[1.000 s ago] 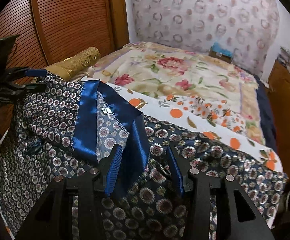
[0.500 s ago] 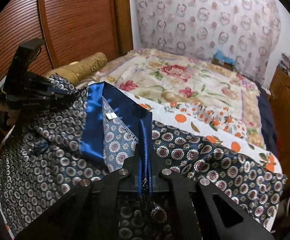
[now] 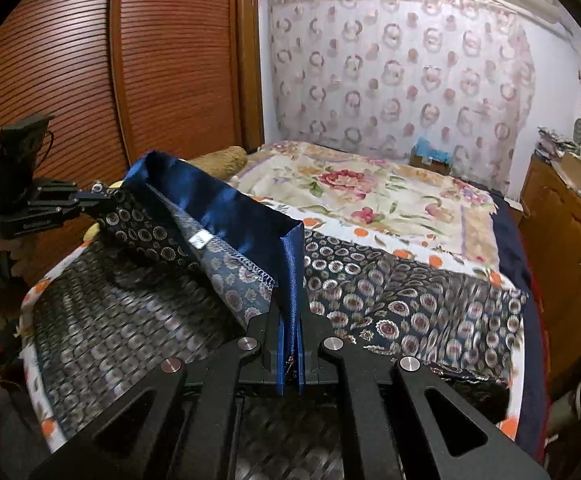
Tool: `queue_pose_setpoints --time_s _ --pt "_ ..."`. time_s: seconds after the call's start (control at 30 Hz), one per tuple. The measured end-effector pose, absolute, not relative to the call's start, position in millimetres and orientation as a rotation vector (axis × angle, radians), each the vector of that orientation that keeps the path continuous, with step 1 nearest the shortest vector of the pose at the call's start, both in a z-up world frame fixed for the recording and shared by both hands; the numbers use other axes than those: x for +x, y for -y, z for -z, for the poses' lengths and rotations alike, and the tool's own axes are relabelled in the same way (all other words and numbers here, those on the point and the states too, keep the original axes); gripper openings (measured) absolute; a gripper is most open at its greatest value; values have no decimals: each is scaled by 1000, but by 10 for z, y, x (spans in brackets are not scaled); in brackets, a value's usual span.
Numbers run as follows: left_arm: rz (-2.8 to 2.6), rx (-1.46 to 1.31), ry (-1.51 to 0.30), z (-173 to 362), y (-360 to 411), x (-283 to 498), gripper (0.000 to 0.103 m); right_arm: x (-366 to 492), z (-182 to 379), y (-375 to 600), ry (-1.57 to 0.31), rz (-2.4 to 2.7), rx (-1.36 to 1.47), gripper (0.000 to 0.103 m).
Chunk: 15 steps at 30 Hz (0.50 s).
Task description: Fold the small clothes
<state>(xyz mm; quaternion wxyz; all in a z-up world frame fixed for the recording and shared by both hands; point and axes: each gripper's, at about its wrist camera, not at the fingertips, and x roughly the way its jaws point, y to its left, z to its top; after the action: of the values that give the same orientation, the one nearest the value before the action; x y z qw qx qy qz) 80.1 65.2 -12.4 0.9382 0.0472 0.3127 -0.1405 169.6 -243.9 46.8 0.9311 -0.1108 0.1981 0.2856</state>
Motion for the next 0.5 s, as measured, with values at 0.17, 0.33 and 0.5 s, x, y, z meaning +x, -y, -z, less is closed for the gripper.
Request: queue_pose_setpoints --time_s 0.17,0.33,0.5 --pt "266 67 -652 278 -658 515 3 1165 -251 2551 -443 -589 -190 4" --pt "236 46 -667 414 -733 331 19 854 -82 2614 -491 -538 -216 27" --pt "202 16 -638 408 -855 240 45 742 -162 2787 -471 -495 -207 43"
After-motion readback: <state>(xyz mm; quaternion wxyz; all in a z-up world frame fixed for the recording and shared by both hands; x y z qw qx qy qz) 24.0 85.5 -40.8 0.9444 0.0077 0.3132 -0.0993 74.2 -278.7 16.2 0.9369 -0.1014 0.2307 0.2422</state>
